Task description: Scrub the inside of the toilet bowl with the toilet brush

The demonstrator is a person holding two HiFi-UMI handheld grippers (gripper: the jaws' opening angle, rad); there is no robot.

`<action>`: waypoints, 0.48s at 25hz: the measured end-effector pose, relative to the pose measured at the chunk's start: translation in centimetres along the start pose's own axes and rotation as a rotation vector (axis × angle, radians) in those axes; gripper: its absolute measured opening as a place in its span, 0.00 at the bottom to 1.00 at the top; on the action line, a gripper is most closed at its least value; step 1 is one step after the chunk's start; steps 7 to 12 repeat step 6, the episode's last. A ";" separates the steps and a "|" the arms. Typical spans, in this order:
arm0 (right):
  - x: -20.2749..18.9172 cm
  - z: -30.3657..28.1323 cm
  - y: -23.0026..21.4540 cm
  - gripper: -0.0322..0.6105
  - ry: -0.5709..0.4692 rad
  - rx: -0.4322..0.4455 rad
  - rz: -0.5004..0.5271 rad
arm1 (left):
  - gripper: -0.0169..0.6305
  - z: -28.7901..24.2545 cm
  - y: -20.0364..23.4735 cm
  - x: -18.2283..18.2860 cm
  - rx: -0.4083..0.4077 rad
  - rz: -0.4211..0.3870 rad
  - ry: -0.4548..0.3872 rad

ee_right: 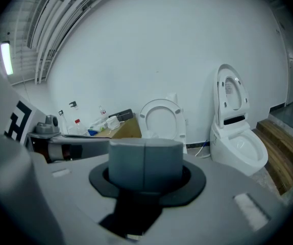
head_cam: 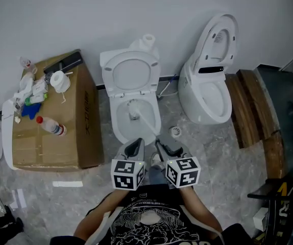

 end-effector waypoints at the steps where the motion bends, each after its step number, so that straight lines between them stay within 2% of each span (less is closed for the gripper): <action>1: 0.0 0.1 0.1 0.29 -0.001 0.000 0.001 | 0.02 0.1 0.1 0.0 0.001 0.001 -0.002; 12: -0.2 0.4 0.0 0.29 -0.004 0.002 -0.002 | 0.02 0.1 -0.3 -0.3 0.000 0.004 0.004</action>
Point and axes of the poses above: the fingertips, and each gripper's own axes: z backward along the fingers, y to its left, x out of its top, the point moved 3 cm from there along z, backward along the fingers, and after that the axes turned 4 degrees about y, right-handed, at the moved point
